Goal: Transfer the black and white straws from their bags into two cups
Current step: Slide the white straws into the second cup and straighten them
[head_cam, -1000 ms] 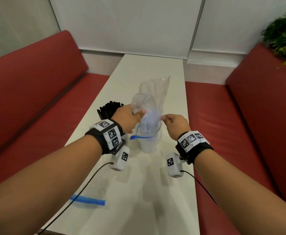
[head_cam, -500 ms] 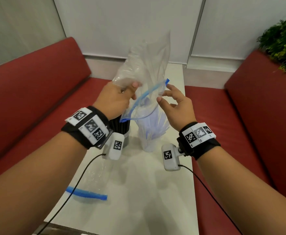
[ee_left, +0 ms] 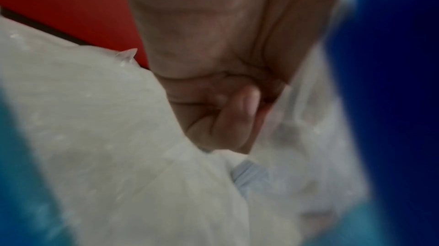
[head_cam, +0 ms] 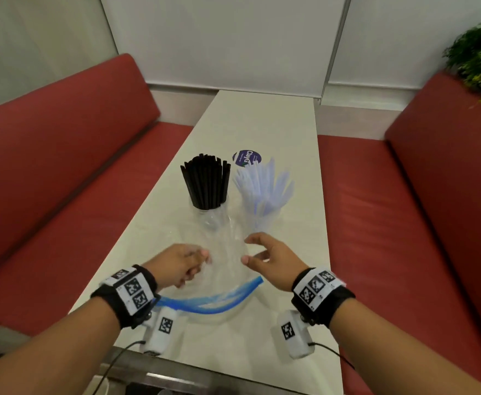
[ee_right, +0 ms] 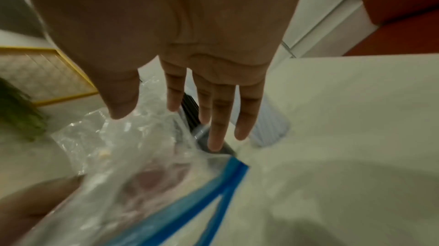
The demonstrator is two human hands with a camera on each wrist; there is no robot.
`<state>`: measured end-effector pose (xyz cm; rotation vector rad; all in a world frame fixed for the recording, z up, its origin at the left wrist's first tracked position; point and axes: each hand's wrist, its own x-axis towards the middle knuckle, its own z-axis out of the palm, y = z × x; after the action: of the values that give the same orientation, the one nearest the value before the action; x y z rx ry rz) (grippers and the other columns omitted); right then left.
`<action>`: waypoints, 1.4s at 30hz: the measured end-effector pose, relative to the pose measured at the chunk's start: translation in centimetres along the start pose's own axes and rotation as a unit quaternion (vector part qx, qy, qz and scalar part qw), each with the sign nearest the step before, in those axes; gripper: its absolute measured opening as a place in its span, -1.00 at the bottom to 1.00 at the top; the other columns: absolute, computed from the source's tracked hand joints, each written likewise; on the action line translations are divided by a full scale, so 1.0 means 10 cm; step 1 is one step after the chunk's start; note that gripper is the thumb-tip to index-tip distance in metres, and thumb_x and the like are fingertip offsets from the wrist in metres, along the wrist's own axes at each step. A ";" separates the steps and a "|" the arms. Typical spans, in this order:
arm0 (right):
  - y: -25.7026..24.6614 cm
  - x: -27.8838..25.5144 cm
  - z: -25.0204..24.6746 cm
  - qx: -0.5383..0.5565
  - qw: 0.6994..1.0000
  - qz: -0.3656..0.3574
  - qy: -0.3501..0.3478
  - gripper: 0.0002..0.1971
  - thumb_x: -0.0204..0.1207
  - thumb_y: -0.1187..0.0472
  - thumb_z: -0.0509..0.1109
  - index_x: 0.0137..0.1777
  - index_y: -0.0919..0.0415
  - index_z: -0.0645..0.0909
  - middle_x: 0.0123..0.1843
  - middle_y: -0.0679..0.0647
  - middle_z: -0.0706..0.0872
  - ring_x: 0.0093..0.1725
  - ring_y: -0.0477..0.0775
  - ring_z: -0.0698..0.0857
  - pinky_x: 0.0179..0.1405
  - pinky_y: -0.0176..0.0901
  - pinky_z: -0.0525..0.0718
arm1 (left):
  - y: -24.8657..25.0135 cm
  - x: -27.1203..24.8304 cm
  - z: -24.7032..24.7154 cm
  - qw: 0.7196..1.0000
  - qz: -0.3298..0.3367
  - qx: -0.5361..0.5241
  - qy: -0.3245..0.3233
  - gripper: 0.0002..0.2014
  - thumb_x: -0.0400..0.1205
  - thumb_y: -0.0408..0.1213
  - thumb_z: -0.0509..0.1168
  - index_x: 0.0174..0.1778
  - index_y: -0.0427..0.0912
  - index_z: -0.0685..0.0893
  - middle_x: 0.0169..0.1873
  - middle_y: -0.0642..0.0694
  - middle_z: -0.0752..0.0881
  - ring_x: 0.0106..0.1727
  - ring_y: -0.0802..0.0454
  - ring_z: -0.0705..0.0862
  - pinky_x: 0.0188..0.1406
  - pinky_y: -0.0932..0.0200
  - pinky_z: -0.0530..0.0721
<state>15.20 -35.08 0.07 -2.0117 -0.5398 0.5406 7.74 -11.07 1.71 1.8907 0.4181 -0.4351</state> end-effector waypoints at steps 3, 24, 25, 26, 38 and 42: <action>0.11 -0.01 0.11 -0.015 0.998 0.048 -0.033 -0.46 0.56 -0.03 0.46 0.49 0.02 0.41 0.45 0.01 0.58 0.02 0.00 0.72 0.19 -0.08 0.67 | -0.16 0.14 0.02 0.996 -0.078 0.040 0.027 -0.69 0.76 -0.10 0.28 0.35 -0.16 0.60 -0.40 -0.08 0.58 -0.53 0.06 0.38 -0.60 0.31 0.29; 0.20 0.97 -0.93 -0.045 0.999 -0.010 0.030 0.20 0.12 -0.18 0.73 0.69 0.12 0.15 0.63 -0.01 0.42 0.57 -0.01 0.44 0.46 -0.16 0.40 | 1.16 1.08 0.54 0.971 0.110 0.178 0.115 0.06 0.28 -0.04 0.73 0.61 -0.22 0.30 0.38 -0.12 0.67 0.31 -0.09 0.70 0.13 0.14 0.62; 0.21 1.01 -0.95 -0.029 0.999 -0.028 0.026 0.15 0.14 -0.16 0.73 0.67 0.13 0.20 0.61 0.00 0.46 0.55 -0.02 0.46 0.48 -0.16 0.41 | 1.17 1.15 0.56 0.970 0.116 0.181 0.116 0.08 0.25 0.00 0.73 0.59 -0.23 0.30 0.35 -0.12 0.68 0.26 -0.07 0.71 0.13 0.13 0.65; 0.20 1.05 -0.96 -0.017 0.999 -0.043 0.023 0.11 0.16 -0.13 0.72 0.66 0.13 0.24 0.58 0.00 0.48 0.53 -0.03 0.47 0.48 -0.19 0.41 | 1.17 1.23 0.57 0.969 0.126 0.177 0.119 0.10 0.21 0.05 0.71 0.58 -0.23 0.30 0.32 -0.12 0.68 0.25 -0.07 0.72 0.17 0.08 0.68; 0.04 1.37 -1.00 -0.044 0.995 0.002 0.084 -0.32 0.38 -0.08 0.61 0.45 0.11 0.49 0.30 0.07 0.73 0.25 0.18 0.69 0.17 -0.12 0.63 | 1.30 1.64 0.53 0.965 0.152 0.195 0.092 -0.34 0.25 0.01 0.63 0.28 -0.01 0.67 0.07 0.08 0.77 0.13 0.03 0.78 0.12 0.15 0.73; 0.01 1.41 -1.05 -0.021 0.993 -0.008 0.115 -0.41 0.41 -0.13 0.57 0.35 0.14 0.55 0.19 0.09 0.77 0.14 0.15 0.73 0.13 -0.03 0.68 | 1.34 1.67 0.46 0.971 0.154 0.144 0.111 -0.69 0.38 -0.19 0.68 -0.11 0.15 0.70 -0.11 0.05 0.79 0.04 0.01 0.79 0.10 0.10 0.75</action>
<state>32.62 -34.20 2.59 -2.0732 -0.4288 0.2842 28.28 -18.61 2.90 2.2538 0.2071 -0.0777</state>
